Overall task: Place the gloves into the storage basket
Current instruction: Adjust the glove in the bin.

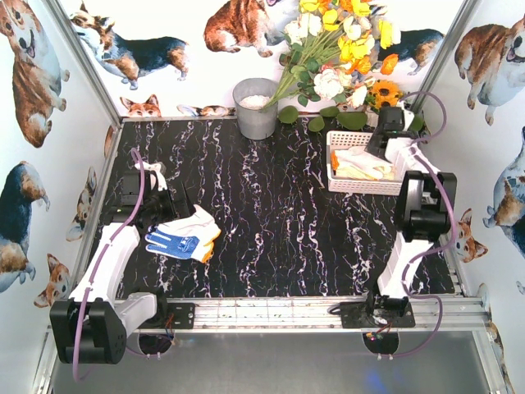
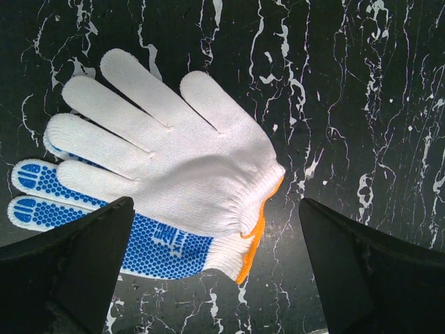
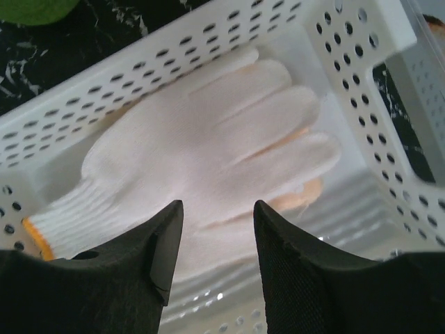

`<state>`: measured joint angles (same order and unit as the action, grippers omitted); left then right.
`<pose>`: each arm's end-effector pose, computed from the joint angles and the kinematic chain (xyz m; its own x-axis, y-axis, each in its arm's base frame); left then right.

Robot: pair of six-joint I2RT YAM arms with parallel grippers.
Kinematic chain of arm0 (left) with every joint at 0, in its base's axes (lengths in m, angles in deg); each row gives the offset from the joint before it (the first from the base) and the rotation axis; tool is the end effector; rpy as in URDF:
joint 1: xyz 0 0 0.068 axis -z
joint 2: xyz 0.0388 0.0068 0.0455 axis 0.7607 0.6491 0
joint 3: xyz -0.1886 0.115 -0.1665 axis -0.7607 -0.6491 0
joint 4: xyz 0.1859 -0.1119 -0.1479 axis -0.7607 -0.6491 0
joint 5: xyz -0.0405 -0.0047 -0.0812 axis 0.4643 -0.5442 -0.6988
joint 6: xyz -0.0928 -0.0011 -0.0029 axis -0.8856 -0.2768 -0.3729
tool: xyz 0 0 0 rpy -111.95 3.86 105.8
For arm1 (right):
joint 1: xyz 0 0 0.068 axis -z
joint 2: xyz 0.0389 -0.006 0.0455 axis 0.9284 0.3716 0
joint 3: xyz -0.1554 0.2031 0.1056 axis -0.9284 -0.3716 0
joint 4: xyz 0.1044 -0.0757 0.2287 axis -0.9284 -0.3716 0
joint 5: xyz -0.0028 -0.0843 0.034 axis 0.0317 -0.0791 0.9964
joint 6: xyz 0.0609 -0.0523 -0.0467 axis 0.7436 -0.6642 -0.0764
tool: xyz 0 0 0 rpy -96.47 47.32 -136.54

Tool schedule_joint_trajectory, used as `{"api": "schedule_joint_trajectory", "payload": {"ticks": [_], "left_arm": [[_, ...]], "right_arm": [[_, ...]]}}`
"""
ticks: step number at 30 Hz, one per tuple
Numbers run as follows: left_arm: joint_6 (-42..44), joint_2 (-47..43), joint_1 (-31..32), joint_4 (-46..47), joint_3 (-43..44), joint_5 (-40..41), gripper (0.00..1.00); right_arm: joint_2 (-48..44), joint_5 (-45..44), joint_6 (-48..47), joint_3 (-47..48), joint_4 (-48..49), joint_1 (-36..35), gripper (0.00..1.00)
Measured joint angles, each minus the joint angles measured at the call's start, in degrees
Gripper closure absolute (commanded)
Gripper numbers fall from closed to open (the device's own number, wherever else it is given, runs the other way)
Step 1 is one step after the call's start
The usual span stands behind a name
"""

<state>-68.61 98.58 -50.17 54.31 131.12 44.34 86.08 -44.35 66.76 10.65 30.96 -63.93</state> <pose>0.2447 -0.0178 0.2177 -0.7516 -0.2689 -0.6023 -0.0484 0.9332 -0.3562 0.4541 -0.0597 0.2019 -0.5991 0.4032 -0.6918 0.5362 0.8437 0.0274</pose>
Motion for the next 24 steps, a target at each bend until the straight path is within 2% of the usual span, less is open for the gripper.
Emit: {"api": "schedule_joint_trajectory", "payload": {"ticks": [5,9,11,15,21,24], "left_arm": [[0.0,0.0,0.0,0.4,-0.7,0.0,0.02],[0.0,0.0,0.0,0.4,-1.2,0.0,0.01],[0.0,0.0,0.0,0.4,-1.2,0.0,0.01],[0.0,0.1,0.0,0.4,-1.2,0.0,0.01],[-1.4,-0.2,0.0,0.1,-1.2,0.3,0.02],[-4.0,-2.0,0.0,-1.4,-1.5,1.2,0.02]], "right_arm": [[7.1,5.4,-3.1,6.6,-1.7,2.8,0.60],[9.3,6.5,-4.2,6.9,-4.9,2.7,0.75],[9.4,6.5,-4.2,6.7,-6.0,2.6,0.77],[9.4,6.4,-4.0,6.1,-6.7,2.6,0.75],[8.5,9.3,-3.6,5.7,-8.7,2.6,0.57],[5.1,11.4,-3.1,4.5,-9.4,2.5,0.52]]}}
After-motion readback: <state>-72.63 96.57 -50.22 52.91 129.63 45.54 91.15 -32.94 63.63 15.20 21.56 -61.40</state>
